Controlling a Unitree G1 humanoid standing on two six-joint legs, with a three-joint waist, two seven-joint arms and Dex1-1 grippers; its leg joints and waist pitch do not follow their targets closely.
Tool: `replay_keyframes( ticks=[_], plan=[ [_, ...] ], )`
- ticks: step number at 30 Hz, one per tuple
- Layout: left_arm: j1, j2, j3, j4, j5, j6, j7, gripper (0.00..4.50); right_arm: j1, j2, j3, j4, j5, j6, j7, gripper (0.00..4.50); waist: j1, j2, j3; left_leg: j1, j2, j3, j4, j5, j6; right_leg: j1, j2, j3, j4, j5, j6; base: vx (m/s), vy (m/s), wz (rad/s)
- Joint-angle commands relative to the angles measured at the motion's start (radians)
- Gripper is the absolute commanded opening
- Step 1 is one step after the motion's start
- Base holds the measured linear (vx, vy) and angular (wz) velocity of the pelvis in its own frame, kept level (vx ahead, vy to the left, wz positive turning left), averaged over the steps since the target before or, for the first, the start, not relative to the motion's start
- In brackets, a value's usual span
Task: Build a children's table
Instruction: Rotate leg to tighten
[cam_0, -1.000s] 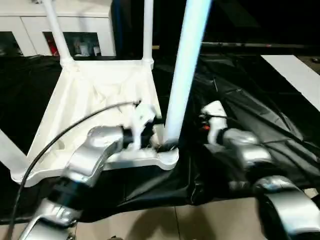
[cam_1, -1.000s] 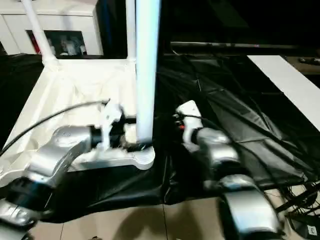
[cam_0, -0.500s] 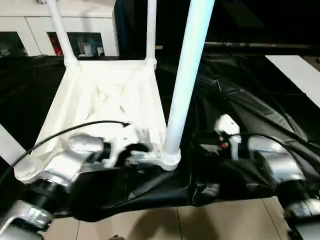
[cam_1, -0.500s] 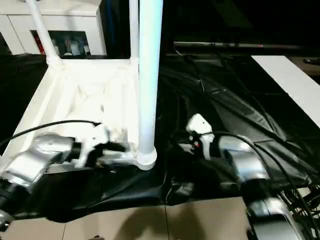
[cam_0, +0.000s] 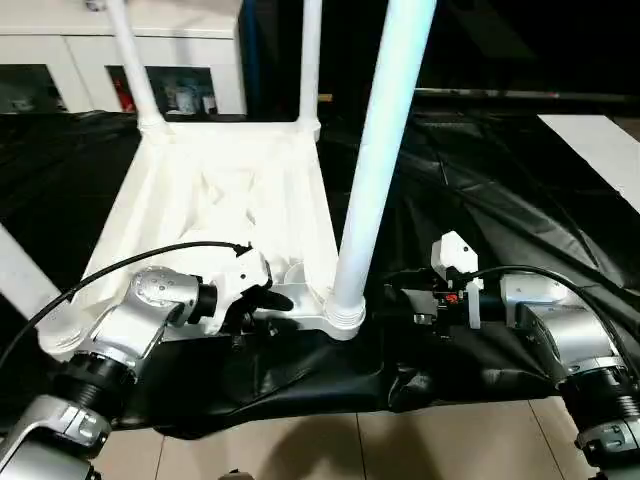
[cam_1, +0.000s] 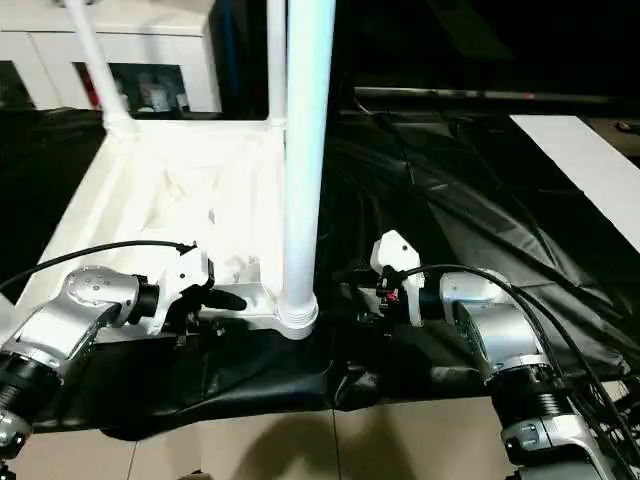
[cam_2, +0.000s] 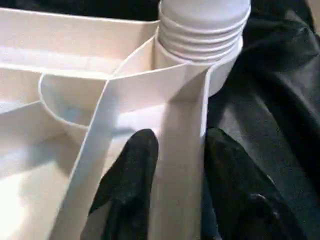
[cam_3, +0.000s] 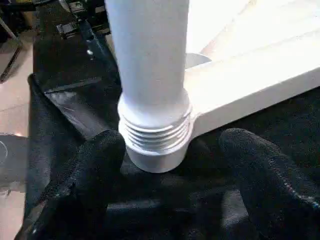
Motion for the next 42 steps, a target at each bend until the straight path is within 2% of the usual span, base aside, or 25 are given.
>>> replay_keyframes(
  ticks=[1,5,6,9,10,13,14,18,21,25,29,32,37,38,39,42],
  plan=[
    [-0.013,0.000,0.000,0.037,0.030,-0.010,0.009,1.36,0.007,-0.016,0.007,-0.024,0.013,0.013,0.005,3.62,0.002,0.009,-0.071,-0.007,0.007,0.005,-0.072,-0.209,0.029,0.063,-0.064,0.052,-0.099,-0.359,-0.115,0.000,0.000,0.00],
    [-0.015,0.000,-0.006,0.058,0.044,-0.022,0.009,1.17,0.008,-0.017,0.009,-0.032,0.015,0.019,0.004,3.62,0.001,0.010,-0.068,-0.002,0.005,0.004,-0.073,-0.241,0.025,0.061,-0.066,0.051,-0.108,-0.434,-0.093,0.000,0.000,0.00],
    [-0.015,0.000,-0.007,0.059,0.046,-0.023,0.009,0.97,0.009,-0.017,0.009,-0.032,0.015,0.020,0.005,3.62,0.001,0.009,-0.068,-0.002,0.004,0.004,-0.073,-0.239,0.026,0.061,-0.066,0.051,-0.110,-0.438,-0.089,0.000,0.000,0.00],
    [-0.010,0.002,-0.019,0.064,0.056,-0.026,0.000,0.91,0.011,-0.018,0.010,-0.038,0.015,0.023,0.004,3.62,0.002,0.012,-0.069,-0.002,0.005,0.003,-0.074,-0.235,0.027,0.060,-0.066,0.051,-0.109,-0.440,-0.086,0.000,0.000,0.00],
    [-0.008,-0.001,-0.020,0.068,0.060,-0.028,-0.003,0.64,0.013,-0.017,0.010,-0.040,0.014,0.024,0.003,3.62,0.001,0.010,-0.068,-0.003,0.005,0.003,-0.074,-0.236,0.027,0.060,-0.066,0.050,-0.110,-0.441,-0.085,0.000,0.000,0.00],
    [-0.010,-0.006,-0.020,0.077,0.065,-0.032,-0.004,0.51,0.014,-0.017,0.010,-0.044,0.015,0.025,0.000,3.62,0.001,0.012,-0.068,-0.002,0.004,0.003,-0.073,-0.236,0.029,0.059,-0.065,0.050,-0.111,-0.449,-0.082,0.000,0.000,0.00],
    [-0.012,-0.007,-0.020,0.080,0.067,-0.031,-0.004,0.33,0.015,-0.017,0.011,-0.045,0.015,0.026,-0.001,3.62,0.001,0.013,-0.069,-0.002,0.005,0.003,-0.073,-0.236,0.029,0.059,-0.065,0.050,-0.111,-0.444,-0.085,0.000,0.000,0.00],
    [-0.021,-0.012,-0.018,0.088,0.071,-0.025,-0.006,0.06,0.015,-0.013,0.010,-0.043,0.015,0.023,-0.006,3.62,0.001,0.011,-0.069,-0.003,0.003,0.003,-0.073,-0.238,0.030,0.060,-0.065,0.049,-0.112,-0.454,-0.079,0.000,0.000,0.00],
    [-0.022,-0.018,-0.008,0.075,0.052,0.003,-0.019,0.01,0.016,-0.006,0.007,-0.043,0.024,0.035,-0.008,3.62,-0.002,0.013,-0.071,-0.007,0.004,0.001,-0.074,-0.227,0.027,0.063,-0.065,0.049,-0.108,-0.434,-0.082,0.000,0.000,0.00],
    [-0.018,-0.039,0.014,0.043,0.008,0.044,-0.033,0.00,0.010,0.030,-0.008,-0.028,0.052,0.070,-0.027,3.98,-0.008,0.010,-0.077,-0.008,0.006,0.003,-0.071,-0.192,0.032,0.066,-0.064,0.052,-0.095,-0.326,-0.127,0.000,0.000,0.00],
    [-0.013,-0.063,0.005,0.027,0.006,0.050,-0.034,0.00,-0.008,0.080,0.023,0.027,-0.023,-0.033,-0.117,4.38,-0.007,0.014,-0.078,-0.007,0.008,0.005,-0.071,-0.172,0.030,0.063,-0.066,0.054,-0.088,-0.264,-0.161,0.000,0.000,0.00],
    [-0.012,-0.069,0.002,0.028,0.014,0.049,-0.032,0.00,-0.028,0.104,0.036,0.058,-0.051,-0.068,-0.168,4.47,-0.005,0.015,-0.075,-0.004,0.006,0.006,-0.073,-0.187,0.018,0.064,-0.066,0.055,-0.092,-0.297,-0.152,0.000,0.000,0.00],
    [-0.012,-0.067,0.005,0.021,0.021,0.061,-0.029,0.00,-0.043,0.115,0.042,0.073,-0.050,-0.056,-0.171,4.47,-0.004,0.016,-0.075,-0.005,0.008,0.004,-0.076,-0.197,0.021,0.065,-0.067,0.056,-0.091,-0.294,-0.144,0.000,0.000,0.00],
    [-0.013,-0.065,0.006,0.022,0.024,0.061,-0.029,0.00,-0.046,0.116,0.038,0.080,-0.047,-0.058,-0.171,4.47,-0.005,0.013,-0.075,-0.006,0.008,0.005,-0.076,-0.194,0.023,0.066,-0.067,0.056,-0.091,-0.291,-0.144,0.000,0.000,0.00],
    [-0.013,-0.065,0.007,0.023,0.025,0.061,-0.028,0.00,-0.048,0.116,0.035,0.084,-0.045,-0.058,-0.171,4.20,-0.004,0.014,-0.075,-0.005,0.007,0.005,-0.075,-0.192,0.024,0.066,-0.067,0.057,-0.091,-0.291,-0.144,0.000,0.000,0.00],
    [-0.013,-0.064,0.008,0.022,0.028,0.063,-0.029,0.00,-0.053,0.113,0.024,0.096,-0.032,-0.064,-0.162,4.08,-0.005,0.014,-0.074,-0.006,0.007,0.005,-0.075,-0.193,0.025,0.066,-0.067,0.056,-0.092,-0.298,-0.142,0.000,0.000,0.00]
  ],
)
